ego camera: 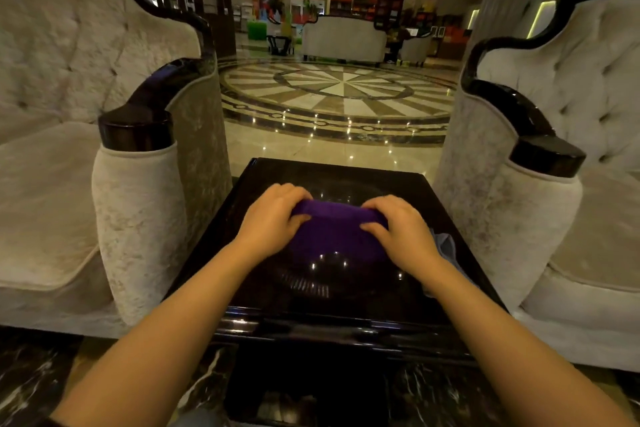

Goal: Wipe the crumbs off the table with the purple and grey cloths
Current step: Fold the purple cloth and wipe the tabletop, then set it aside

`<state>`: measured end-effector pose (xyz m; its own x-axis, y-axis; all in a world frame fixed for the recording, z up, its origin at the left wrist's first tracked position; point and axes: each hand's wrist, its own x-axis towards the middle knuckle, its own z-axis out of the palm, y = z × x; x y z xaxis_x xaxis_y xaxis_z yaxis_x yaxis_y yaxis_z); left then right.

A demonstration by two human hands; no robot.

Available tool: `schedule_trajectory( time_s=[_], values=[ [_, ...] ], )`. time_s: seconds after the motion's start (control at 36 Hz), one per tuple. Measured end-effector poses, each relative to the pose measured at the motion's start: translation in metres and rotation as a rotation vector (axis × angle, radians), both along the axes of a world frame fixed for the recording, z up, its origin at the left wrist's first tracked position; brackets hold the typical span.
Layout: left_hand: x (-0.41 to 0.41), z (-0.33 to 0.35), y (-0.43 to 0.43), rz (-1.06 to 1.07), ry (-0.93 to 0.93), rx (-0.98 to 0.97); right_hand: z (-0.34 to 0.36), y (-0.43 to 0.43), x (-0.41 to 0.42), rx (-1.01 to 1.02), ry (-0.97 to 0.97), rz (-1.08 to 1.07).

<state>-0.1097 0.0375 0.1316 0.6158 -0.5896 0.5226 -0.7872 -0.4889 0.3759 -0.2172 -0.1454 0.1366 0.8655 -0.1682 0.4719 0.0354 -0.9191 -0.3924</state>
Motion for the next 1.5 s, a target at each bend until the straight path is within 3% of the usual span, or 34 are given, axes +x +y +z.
schedule_trajectory(
  time_s=[0.11,0.25,0.33,0.42,0.64,0.72,0.86,1.08,1.22,1.33,1.5],
  values=[
    [-0.002,-0.021,0.001,0.009,0.094,0.104,-0.025,-0.002,0.001,-0.045,0.159,0.063],
    [-0.010,-0.070,0.011,-0.018,0.471,0.274,-0.074,-0.004,-0.006,0.059,0.549,0.154],
    [-0.008,-0.081,0.017,-0.019,0.644,0.185,-0.081,-0.007,-0.006,0.188,0.551,0.144],
    [0.000,-0.081,0.017,-0.008,0.698,0.125,-0.079,-0.011,0.000,0.202,0.508,0.127],
    [0.015,-0.085,-0.005,0.148,0.544,0.169,-0.088,-0.014,0.023,-0.013,0.390,0.112],
    [0.018,-0.090,-0.011,0.175,0.519,0.208,-0.094,-0.018,0.028,-0.021,0.497,0.161],
    [0.026,-0.092,-0.012,0.168,0.539,0.291,-0.089,-0.028,0.034,0.205,0.695,0.263],
    [0.038,-0.086,-0.014,0.085,0.476,0.405,-0.081,-0.024,0.054,-0.031,0.797,0.438],
    [0.052,-0.092,-0.015,0.118,0.389,0.381,-0.076,-0.035,0.057,0.273,0.813,0.439],
    [0.065,-0.100,-0.024,0.209,0.274,0.525,-0.074,-0.056,0.062,0.484,0.715,0.332],
    [0.085,-0.104,-0.048,0.231,0.364,0.655,-0.063,-0.111,0.078,0.800,0.504,0.068]
  ],
)
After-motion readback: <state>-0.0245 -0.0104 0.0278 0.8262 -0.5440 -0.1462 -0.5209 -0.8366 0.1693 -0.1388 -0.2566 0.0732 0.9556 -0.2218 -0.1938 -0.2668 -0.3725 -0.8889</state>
